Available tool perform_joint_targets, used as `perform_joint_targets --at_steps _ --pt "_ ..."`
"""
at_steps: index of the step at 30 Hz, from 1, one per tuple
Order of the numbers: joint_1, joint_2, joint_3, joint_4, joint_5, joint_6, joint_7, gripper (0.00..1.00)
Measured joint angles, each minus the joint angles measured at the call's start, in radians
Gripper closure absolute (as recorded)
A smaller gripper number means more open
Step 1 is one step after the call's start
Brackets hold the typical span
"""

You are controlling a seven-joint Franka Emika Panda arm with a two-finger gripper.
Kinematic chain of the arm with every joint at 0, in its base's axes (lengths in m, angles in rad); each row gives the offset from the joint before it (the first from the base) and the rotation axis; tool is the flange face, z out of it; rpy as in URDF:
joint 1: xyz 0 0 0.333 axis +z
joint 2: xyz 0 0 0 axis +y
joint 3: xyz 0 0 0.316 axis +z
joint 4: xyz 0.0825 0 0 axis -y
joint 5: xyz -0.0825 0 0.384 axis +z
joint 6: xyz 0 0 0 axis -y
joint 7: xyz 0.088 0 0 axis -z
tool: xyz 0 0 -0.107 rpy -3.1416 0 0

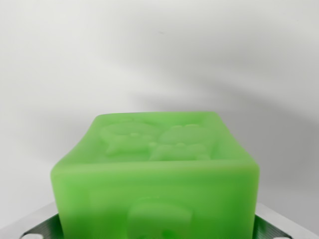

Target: Stack cube

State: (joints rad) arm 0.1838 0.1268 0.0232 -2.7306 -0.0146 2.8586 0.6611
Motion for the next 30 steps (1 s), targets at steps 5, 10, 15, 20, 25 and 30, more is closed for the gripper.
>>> perform_joint_targets --at_steps 5,10,15,20,25,30 --pt "0.000 -0.045 0.000 -0.006 0.004 -0.038 -0.003 1.00" --pt "0.000 -0.090 0.000 -0.009 0.007 -0.080 -0.005 1.00" --pt "0.001 -0.136 0.000 -0.010 0.010 -0.124 -0.007 1.00" --pt "0.002 -0.188 0.000 -0.010 0.013 -0.176 -0.009 1.00" --pt "0.003 -0.242 0.000 -0.009 0.015 -0.231 -0.010 1.00" --pt "0.004 -0.254 0.000 0.006 0.016 -0.253 -0.006 1.00"
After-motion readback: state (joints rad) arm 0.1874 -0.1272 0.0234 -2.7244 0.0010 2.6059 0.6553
